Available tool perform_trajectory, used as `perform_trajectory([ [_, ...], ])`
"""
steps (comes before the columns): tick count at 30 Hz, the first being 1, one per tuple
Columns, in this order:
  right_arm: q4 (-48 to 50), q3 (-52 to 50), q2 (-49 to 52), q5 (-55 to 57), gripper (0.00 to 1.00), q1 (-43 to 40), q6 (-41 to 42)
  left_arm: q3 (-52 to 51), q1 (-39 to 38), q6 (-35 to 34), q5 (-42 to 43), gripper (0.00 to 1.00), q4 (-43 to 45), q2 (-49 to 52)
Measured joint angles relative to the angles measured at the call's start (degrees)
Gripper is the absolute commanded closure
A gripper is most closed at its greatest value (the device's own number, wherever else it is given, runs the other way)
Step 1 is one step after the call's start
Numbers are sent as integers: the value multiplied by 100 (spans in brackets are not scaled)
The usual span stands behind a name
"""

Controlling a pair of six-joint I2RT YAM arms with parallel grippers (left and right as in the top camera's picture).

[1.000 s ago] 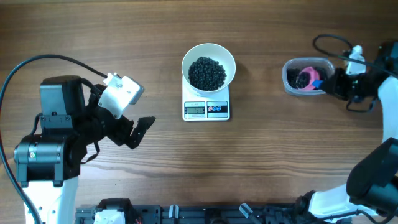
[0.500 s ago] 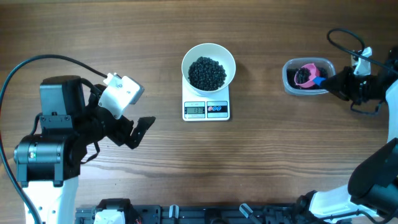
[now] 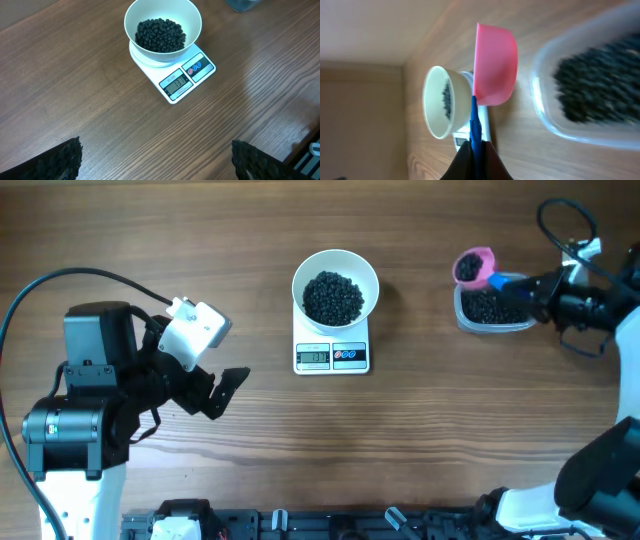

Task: Scoop item into bowl and weigh 150g on scale
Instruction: 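Carry the filled scoop left over the white bowl on the scale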

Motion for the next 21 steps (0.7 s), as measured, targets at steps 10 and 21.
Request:
perform_trajectory([
  [10, 1528, 0, -284, -122, 96, 1792, 1104, 0, 0, 0, 0, 0, 0, 0],
  [21, 2188, 0, -291, 1534, 96, 3692, 710, 0, 0, 0, 0, 0, 2, 0],
])
